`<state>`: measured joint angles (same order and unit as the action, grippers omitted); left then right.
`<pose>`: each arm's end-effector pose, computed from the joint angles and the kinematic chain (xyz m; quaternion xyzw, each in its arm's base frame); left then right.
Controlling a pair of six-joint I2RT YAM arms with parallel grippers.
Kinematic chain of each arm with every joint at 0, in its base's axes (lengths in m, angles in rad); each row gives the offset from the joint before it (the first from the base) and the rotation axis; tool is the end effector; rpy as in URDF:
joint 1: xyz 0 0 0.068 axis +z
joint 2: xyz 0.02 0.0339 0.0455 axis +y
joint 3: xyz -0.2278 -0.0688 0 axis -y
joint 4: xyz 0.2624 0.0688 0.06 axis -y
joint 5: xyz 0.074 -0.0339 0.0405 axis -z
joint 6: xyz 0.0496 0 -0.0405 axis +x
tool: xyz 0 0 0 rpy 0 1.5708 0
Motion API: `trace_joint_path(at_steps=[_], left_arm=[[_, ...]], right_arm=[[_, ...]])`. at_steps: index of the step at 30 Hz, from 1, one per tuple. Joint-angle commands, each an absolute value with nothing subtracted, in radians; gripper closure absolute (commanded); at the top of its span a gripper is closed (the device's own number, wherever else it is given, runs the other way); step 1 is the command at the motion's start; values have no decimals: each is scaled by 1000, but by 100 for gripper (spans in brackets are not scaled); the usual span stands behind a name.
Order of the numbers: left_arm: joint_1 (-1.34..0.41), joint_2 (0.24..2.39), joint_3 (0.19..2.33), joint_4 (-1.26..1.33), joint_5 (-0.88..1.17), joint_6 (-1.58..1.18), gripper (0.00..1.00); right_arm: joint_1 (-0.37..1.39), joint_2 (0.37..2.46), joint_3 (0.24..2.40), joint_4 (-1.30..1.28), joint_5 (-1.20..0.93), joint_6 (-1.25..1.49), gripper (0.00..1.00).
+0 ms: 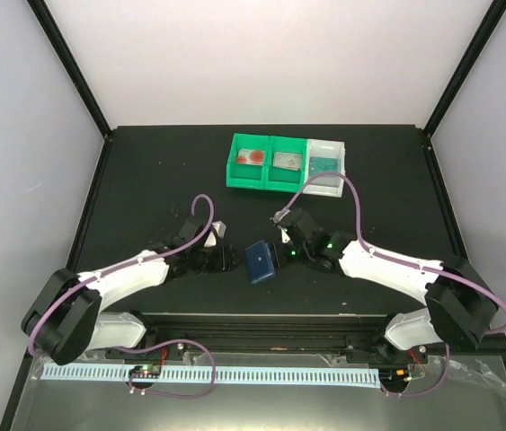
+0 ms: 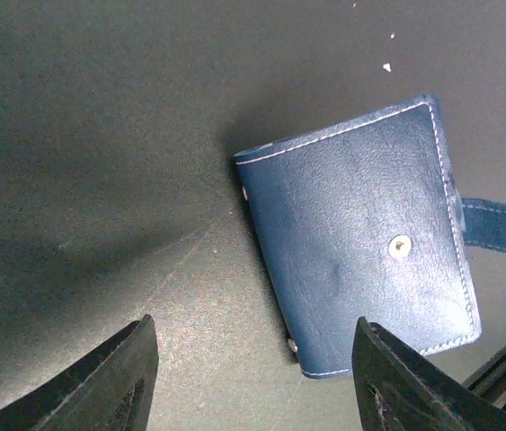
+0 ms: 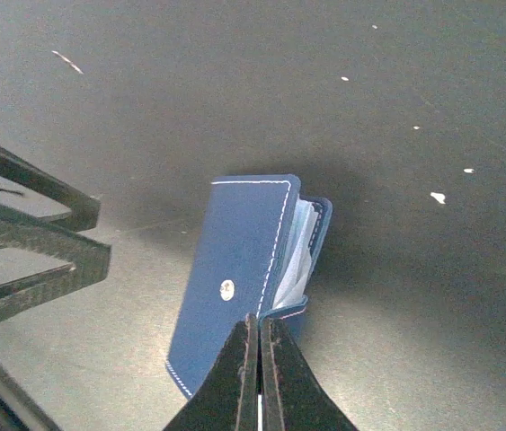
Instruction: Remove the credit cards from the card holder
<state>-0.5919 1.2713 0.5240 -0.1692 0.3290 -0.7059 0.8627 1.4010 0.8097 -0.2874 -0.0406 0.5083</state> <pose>0.2065 -0.1582 0.1009 -0.0007 0.9357 -0.3151 0.1589 0.2012 0.2380 0.1464 -0.1726 0.9246 0.2295 0.2504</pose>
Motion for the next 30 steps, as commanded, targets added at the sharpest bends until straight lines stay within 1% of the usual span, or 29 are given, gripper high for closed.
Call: trace_joint_path(at_steps=[1,5,10,14,17,24,28,30], left_arm=[[-586,1213,576,-214,295,-654,36],[-583,1165,567,-206,342,-655,27],[-570,1120,545,-202,373,-663,24],[-558,1116,523,-173,413,-651,23],[-556,1131,515,-186,395,-646,23],[-554,1125,510,-248,300,-636,26],[-554,1122,510,-270,268,-627,28],[-554,1131,509,-273,263,-630,30]], right_arm=[[859,1356,832,-229,-118,567,99],[860,1356,815,-144,-220,632,99],[860,1357,786,7,-325,695,99],[860,1380,798,7,-331,691,99],[860,1375,800,-51,-268,669,99],[847,1337,785,-225,-43,580,99],[808,1322,736,-262,35,541,99],[772,1312,703,-259,35,530,99]])
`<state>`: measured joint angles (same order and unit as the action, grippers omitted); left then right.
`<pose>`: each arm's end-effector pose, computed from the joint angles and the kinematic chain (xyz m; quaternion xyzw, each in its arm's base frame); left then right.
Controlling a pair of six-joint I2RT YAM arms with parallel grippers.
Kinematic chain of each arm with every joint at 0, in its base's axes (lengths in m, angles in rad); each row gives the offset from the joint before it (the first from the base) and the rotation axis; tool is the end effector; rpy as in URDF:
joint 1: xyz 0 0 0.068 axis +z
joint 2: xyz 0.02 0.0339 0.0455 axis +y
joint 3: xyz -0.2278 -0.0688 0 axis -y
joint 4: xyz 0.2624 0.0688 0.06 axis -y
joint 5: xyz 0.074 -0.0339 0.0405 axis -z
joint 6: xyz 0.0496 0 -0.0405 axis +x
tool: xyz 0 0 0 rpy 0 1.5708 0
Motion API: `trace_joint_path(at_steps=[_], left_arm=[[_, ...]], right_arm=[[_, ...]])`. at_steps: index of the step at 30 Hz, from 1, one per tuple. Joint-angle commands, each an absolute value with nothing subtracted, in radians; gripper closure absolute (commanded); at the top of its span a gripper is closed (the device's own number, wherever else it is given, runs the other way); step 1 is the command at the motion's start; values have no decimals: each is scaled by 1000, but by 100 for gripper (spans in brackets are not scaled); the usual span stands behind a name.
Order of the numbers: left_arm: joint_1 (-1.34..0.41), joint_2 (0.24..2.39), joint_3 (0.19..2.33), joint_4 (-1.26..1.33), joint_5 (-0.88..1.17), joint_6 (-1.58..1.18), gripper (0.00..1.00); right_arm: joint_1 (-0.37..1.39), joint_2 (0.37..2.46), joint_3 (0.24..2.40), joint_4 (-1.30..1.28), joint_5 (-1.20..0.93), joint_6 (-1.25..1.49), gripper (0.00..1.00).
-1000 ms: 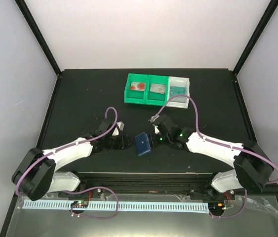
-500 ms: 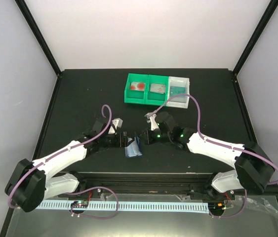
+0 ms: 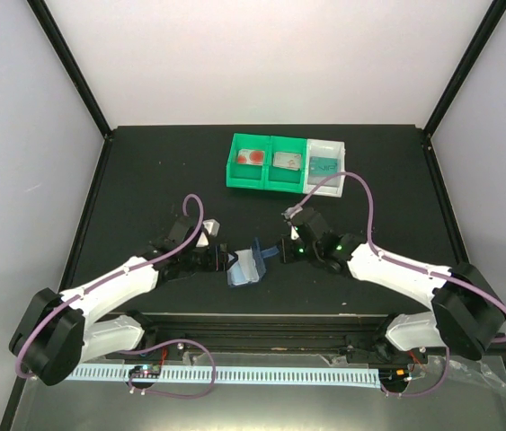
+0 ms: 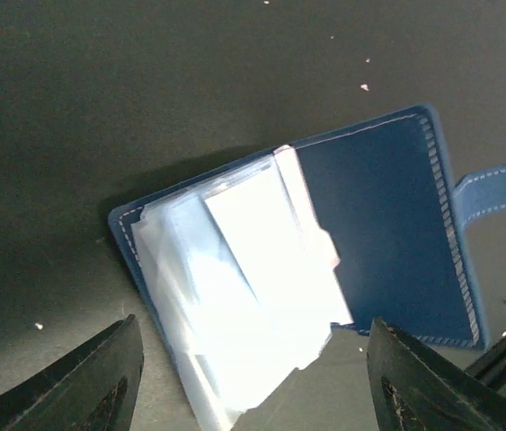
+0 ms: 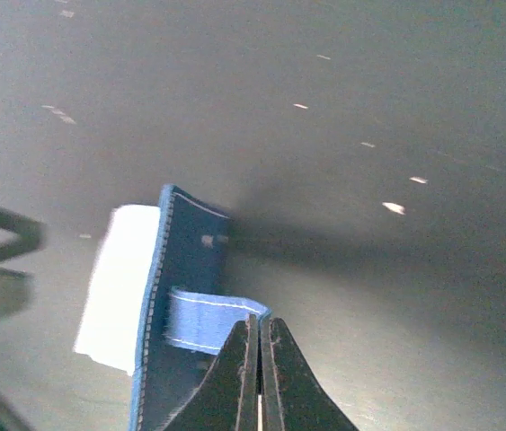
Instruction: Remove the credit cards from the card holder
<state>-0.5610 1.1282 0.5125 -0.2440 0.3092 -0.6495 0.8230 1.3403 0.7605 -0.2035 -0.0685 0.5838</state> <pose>0.2040 -0.1460 0.1249 0.0126 0.9277 -0.3144 0.2007 0.2069 0.2280 0.1546 -0.1232 0.9148 0.2721 0.2720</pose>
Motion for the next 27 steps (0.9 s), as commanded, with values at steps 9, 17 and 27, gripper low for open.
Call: trace_joint_path(at_steps=[9,17,27], left_arm=[[-554,1174,483,-107,430,-638,26],[-555,1224,484,36,565,-663,14],[-555,1344,505,112,604,-702,13]], right_arm=[[710,1346,642,-238,40,482,99],[710,1341,630,-222,21,472,99],[710,1316,627,-219,-36,462,99]])
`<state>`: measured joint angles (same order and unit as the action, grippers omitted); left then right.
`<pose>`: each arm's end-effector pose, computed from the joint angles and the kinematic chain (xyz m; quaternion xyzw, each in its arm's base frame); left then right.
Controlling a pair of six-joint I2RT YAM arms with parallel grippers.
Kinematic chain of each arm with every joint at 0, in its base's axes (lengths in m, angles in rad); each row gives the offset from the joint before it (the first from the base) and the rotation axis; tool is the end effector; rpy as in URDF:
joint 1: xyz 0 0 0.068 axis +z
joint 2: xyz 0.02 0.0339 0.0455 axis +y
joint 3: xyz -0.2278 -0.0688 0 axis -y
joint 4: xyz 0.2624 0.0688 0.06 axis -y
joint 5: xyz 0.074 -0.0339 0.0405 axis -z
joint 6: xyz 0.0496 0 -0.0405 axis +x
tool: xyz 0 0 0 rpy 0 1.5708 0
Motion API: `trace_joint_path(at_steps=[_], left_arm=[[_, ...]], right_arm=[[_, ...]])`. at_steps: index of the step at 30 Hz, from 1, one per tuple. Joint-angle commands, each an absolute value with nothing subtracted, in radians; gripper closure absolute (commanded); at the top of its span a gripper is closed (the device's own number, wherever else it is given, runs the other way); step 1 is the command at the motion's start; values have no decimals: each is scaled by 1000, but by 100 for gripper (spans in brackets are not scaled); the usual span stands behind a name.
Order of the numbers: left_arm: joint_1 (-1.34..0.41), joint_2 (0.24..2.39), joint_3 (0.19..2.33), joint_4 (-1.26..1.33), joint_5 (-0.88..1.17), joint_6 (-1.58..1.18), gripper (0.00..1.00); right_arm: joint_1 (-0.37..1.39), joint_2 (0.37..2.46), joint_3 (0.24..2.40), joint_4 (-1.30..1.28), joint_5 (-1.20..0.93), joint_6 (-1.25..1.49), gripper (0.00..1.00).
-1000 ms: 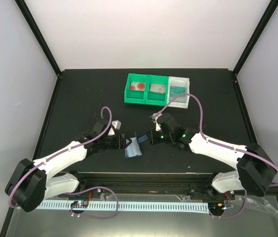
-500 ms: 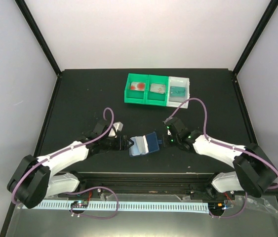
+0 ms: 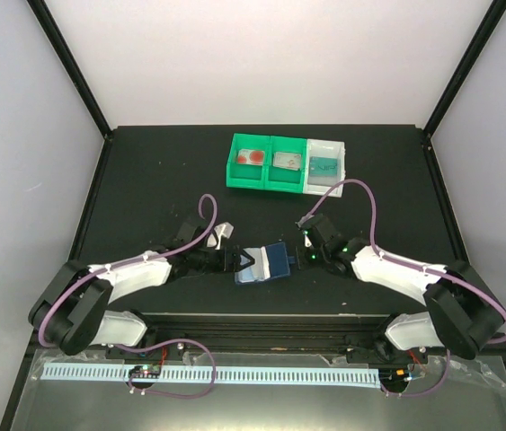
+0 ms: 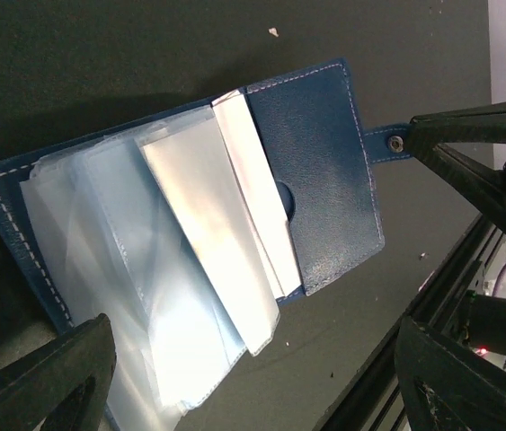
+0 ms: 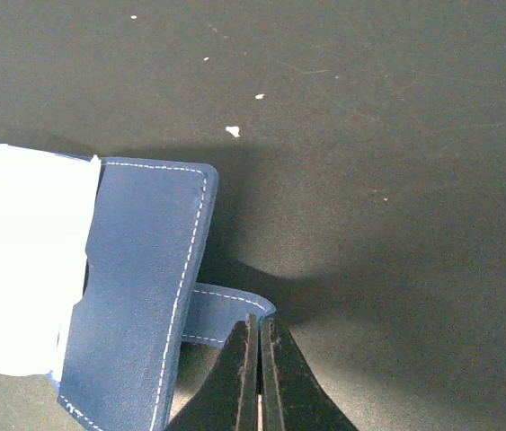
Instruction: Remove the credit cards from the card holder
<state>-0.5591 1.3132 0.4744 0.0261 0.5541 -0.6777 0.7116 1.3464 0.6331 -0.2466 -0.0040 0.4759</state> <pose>0.2081 -0.1610 0.0943 0.0481 0.8980 -0.4134 0.1427 0.2103 0.1816 0.1080 -0.1127 0.9470 0.1698 0.2482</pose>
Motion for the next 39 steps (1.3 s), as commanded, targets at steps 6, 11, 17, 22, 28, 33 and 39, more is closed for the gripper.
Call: trace_joint_path(at_steps=[6,11,17,22,28,33,39], left_arm=[[-554,1389,512,145,617,-715,13],[-555,1407,514,142,604,-713,13],[-556,1437,512,203,654,-746,16],[-557,1438,530,227,684,-775,22],[-566,1462,531,321,724,-853,25],[-570,1459,535,340,733,-863,25],[-570,1410,544,222,685,-804,32]], right_arm=[[710,1307,629,-214,-53,462,99],[710,1308,630,-212,-61,462,99],[710,1318,635,-201,-70,459,99],[710,1333,646,-197,-78,451,99],[709,1343,660,-190,-88,450,97],[710,1338,668,-196,-82,450,96],[710,1351,663,-199,-77,439,93]])
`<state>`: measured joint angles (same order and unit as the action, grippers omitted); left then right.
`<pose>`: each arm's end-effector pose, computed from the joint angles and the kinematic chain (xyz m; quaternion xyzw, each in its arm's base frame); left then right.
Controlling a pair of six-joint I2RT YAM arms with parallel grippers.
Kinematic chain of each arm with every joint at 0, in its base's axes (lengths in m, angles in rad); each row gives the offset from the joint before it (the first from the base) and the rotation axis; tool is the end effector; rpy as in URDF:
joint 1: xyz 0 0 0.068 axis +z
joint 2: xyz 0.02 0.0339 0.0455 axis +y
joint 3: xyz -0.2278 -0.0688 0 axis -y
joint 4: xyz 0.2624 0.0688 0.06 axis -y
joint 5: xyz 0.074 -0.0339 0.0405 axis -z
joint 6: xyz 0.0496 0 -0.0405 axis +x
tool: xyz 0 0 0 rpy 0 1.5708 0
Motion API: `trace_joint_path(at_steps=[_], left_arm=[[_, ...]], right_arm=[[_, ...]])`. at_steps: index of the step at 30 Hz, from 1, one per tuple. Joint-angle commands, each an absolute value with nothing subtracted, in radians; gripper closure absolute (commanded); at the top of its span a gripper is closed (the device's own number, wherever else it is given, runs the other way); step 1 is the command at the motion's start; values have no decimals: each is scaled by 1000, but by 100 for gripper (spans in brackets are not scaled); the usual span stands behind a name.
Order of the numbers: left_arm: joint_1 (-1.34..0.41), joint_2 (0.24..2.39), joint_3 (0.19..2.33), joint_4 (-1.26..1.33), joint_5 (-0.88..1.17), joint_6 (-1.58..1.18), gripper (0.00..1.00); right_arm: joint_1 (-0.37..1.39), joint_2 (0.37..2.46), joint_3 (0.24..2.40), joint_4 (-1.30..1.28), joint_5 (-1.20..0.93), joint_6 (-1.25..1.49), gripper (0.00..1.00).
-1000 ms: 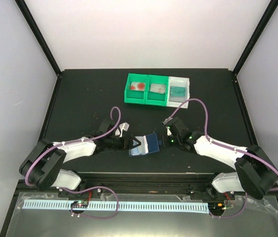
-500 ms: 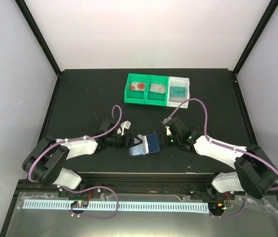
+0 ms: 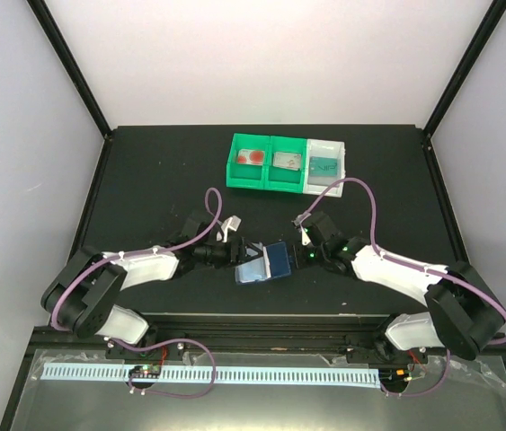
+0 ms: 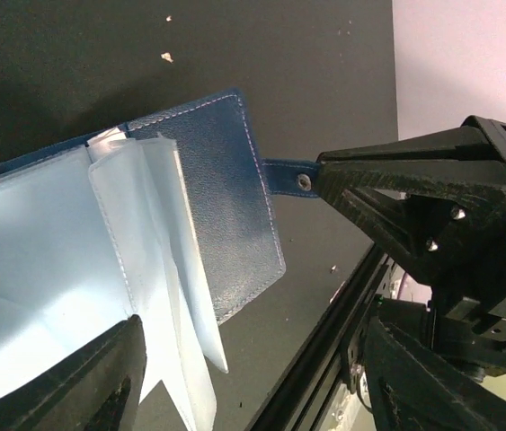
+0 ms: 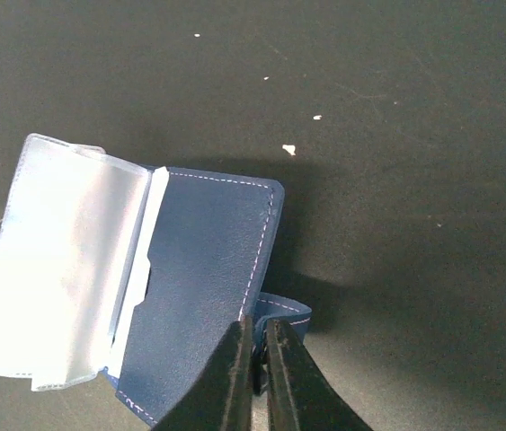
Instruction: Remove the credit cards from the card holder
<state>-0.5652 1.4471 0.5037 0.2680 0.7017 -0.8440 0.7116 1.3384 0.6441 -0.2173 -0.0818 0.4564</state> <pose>0.2208 -0.1780 0.0924 0.0297 0.8590 -0.4994 0.1090 0.2118 0.1880 0.1158 -0.1334 0.9360 0.2106 0.2485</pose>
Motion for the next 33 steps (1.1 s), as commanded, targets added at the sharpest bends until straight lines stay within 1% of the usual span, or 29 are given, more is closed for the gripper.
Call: trace_joint_path(at_steps=[1,4,5,9,12,15,18,24,26,28,30,32,33], left_arm=[[-569,1406,542,217,681,-802,33],[-570,1404,525,256,689,-821,45],[-570,1407,518,282,702,-839,47],[-572,1408,516,309,721,-856,50],[-571,1407,521,286,716,-845,51],[-573,1411,502,317,719,-872,52],[-581,1416,499,344,729,-892,52],[-600,1411,496,396,717,-928,49],[-601,1423,476,456,713,-958,49],[-602,1432,463,490,717,-972,49],[-600,1425,458,468,715,-958,49],[-597,1394,459,394,694,-914,48],[-592,1371,461,335,673,-884,45]], right_arm=[[710,1354,665,-207,-73,436,90],[709,1336,671,-237,-66,449,78],[710,1318,671,-239,-67,457,76],[710,1244,679,-232,-128,479,69],[709,1247,692,-227,-169,463,56],[709,1316,725,-257,-155,443,53],[710,1372,732,-223,-178,428,53],[710,1431,723,-202,-176,410,44],[710,1461,733,-213,-167,399,43],[710,1478,735,-220,-147,392,46],[709,1483,728,-225,-128,390,55],[710,1480,710,-215,-110,388,70],[710,1479,701,-211,-100,387,75]])
